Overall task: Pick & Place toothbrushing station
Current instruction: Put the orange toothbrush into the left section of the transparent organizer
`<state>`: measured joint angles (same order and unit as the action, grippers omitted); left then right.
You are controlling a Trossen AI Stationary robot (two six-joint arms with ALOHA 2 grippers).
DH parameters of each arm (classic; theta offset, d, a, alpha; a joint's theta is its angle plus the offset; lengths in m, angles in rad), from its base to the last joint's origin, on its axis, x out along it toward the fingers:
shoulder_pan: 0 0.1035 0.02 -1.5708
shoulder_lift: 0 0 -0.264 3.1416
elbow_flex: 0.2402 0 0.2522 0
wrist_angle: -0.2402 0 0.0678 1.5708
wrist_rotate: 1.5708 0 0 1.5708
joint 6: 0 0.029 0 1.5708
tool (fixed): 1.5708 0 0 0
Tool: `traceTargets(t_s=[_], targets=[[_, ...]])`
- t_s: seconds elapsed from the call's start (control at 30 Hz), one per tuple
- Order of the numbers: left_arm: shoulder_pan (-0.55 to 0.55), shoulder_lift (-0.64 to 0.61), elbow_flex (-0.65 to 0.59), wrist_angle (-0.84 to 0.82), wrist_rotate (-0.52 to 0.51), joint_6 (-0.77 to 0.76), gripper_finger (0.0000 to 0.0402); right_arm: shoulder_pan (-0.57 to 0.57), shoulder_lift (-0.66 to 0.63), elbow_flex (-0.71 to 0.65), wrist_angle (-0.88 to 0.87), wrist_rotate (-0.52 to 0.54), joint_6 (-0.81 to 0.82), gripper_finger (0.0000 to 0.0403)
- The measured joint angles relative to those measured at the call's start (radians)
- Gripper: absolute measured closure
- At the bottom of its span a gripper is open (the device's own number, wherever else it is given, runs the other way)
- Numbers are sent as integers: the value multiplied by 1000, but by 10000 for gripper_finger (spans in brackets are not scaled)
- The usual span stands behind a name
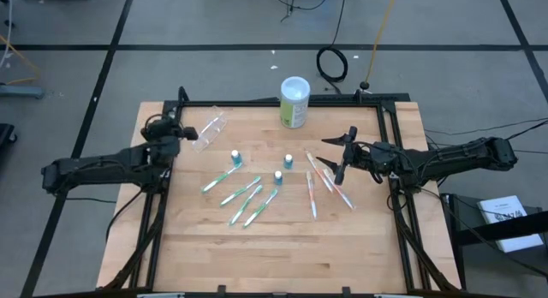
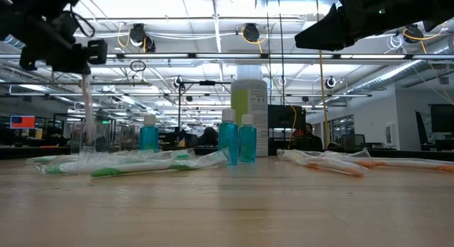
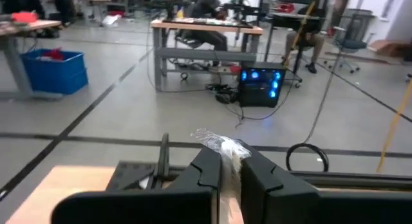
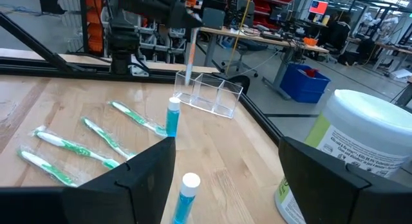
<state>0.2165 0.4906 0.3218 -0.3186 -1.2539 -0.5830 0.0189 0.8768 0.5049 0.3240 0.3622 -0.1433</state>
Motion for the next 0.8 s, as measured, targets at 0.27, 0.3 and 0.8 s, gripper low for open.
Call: traceTargets(t_s=[0.27,0.3,0.8], targets=[[1,0,-90,0,-26,-170,392,0,0,0,0,0,0,135],[1,0,-96,1,-26,-182,388,0,0,0,0,0,0,135],[1,0,-121,7,-17,-162,272,0,0,0,-1,-1,0,135]])
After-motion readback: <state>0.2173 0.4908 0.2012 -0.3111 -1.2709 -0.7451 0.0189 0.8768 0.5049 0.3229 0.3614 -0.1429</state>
